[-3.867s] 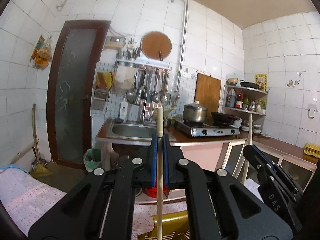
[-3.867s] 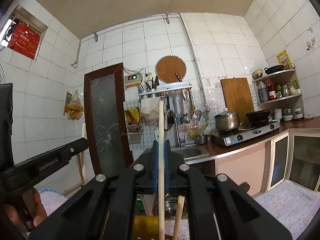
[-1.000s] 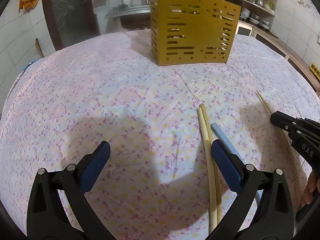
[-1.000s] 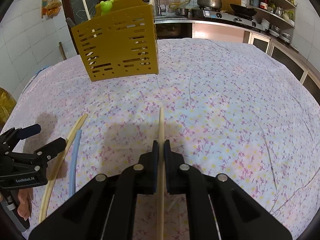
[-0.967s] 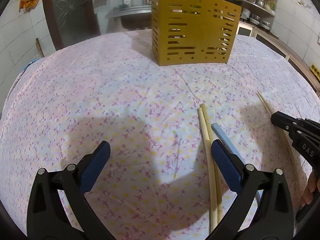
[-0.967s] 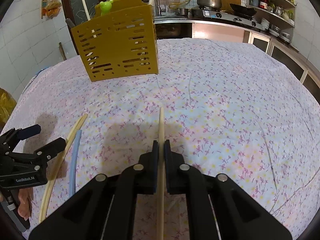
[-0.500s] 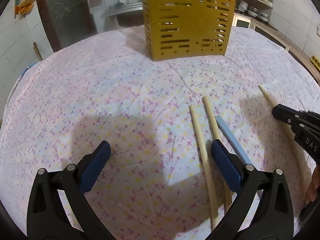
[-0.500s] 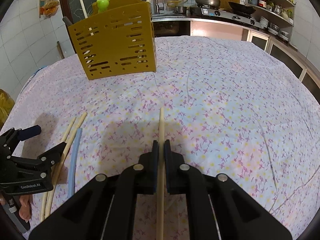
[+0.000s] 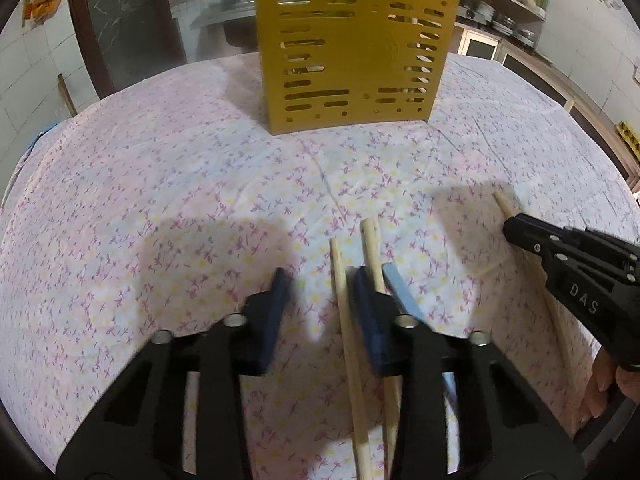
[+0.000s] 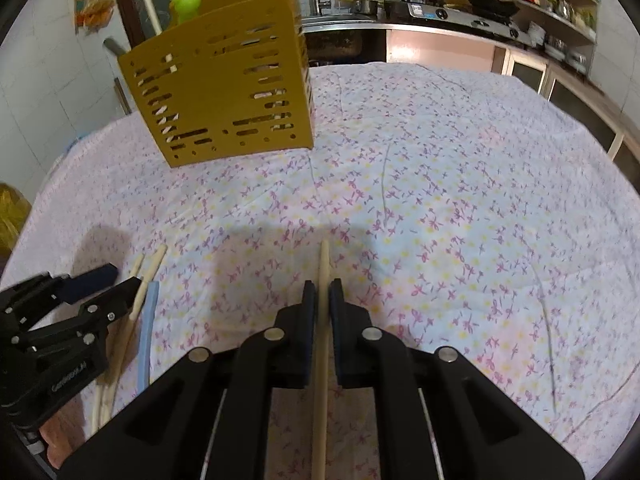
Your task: Organize utensils
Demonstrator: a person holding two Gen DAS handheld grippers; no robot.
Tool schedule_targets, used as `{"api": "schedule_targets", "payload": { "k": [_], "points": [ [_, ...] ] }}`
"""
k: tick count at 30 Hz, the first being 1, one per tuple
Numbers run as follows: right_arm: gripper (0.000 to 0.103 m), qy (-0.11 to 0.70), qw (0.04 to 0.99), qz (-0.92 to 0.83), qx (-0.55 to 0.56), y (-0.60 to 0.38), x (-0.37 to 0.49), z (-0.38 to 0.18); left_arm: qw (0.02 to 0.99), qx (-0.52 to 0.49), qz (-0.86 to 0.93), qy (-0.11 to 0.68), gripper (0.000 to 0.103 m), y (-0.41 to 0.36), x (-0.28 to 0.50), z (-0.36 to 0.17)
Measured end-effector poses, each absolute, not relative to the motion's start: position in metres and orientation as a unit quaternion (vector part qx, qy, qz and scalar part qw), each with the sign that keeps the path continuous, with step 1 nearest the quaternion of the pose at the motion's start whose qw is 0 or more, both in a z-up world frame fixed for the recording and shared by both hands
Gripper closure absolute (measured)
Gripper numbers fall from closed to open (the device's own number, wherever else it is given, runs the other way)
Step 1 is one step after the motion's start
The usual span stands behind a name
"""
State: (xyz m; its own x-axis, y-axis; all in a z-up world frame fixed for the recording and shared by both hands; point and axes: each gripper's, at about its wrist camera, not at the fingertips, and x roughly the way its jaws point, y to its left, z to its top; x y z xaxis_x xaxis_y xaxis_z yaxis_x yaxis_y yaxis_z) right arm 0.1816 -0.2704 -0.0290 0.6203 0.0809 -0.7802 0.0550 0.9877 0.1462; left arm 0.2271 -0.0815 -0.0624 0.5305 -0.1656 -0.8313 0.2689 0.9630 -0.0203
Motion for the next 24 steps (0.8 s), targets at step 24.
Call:
{"api": "schedule_targets", "payload": {
  "k": [24],
  "points": [
    [0.095, 0.319, 0.944, 0.011, 0.08, -0.275, 0.132, 0.027, 0.92, -0.013, -0.115, 0.375, 0.098, -0.036, 0.19, 0.005]
  ]
}}
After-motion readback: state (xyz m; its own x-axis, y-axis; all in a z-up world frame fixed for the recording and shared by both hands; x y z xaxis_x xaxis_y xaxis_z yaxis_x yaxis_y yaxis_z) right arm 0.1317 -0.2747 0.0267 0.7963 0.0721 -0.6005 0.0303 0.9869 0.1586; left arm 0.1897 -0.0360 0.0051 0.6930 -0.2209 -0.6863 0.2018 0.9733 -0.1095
